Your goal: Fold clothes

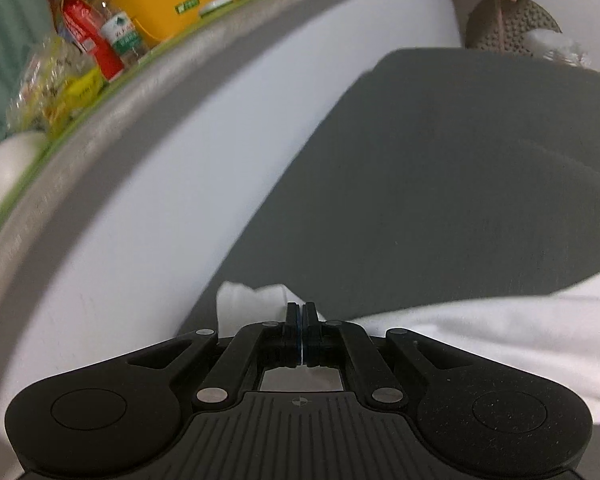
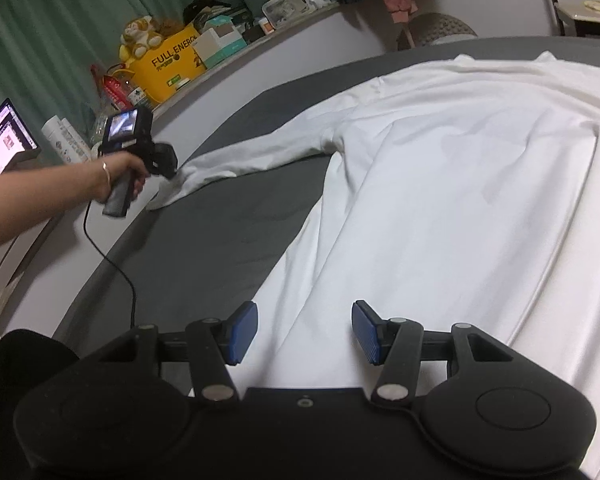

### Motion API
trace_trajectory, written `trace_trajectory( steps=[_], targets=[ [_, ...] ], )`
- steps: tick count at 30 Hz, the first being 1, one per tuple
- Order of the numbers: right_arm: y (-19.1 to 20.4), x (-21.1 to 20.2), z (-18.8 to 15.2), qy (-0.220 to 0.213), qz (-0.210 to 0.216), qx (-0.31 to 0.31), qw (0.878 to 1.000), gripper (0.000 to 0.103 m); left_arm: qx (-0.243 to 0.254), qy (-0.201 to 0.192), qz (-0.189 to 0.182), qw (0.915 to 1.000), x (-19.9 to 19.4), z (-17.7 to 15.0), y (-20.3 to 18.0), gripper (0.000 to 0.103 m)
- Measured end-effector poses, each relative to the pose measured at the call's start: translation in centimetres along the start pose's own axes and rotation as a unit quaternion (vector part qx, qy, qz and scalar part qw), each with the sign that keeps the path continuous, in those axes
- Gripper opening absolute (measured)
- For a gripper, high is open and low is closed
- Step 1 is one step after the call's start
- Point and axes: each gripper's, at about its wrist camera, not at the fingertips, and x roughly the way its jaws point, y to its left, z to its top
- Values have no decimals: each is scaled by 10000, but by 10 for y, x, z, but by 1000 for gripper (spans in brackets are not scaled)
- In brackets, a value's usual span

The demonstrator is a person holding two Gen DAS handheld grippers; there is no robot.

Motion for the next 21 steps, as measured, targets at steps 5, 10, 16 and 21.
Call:
trace_trajectory(
  steps=[5,10,16,21],
  targets=[
    [-26,-21,26,-461,-668,117,9966,52,-165,-928,-615,9936,-62,-10,-5,76],
    [-58,-46,51,-863,-1454,365,9849,51,295,-1724,-2473,9530,-168,-44,-36,97],
    [-86,-81,21,-519,-1848,1081,9754,50,1209,-657,-4189,8975,-232,-115,-79,97],
    [-105,-102,-6,-284,-1922,1812,9641,45,1853,18,-4178,8894,-234,-159,-109,96]
  ],
)
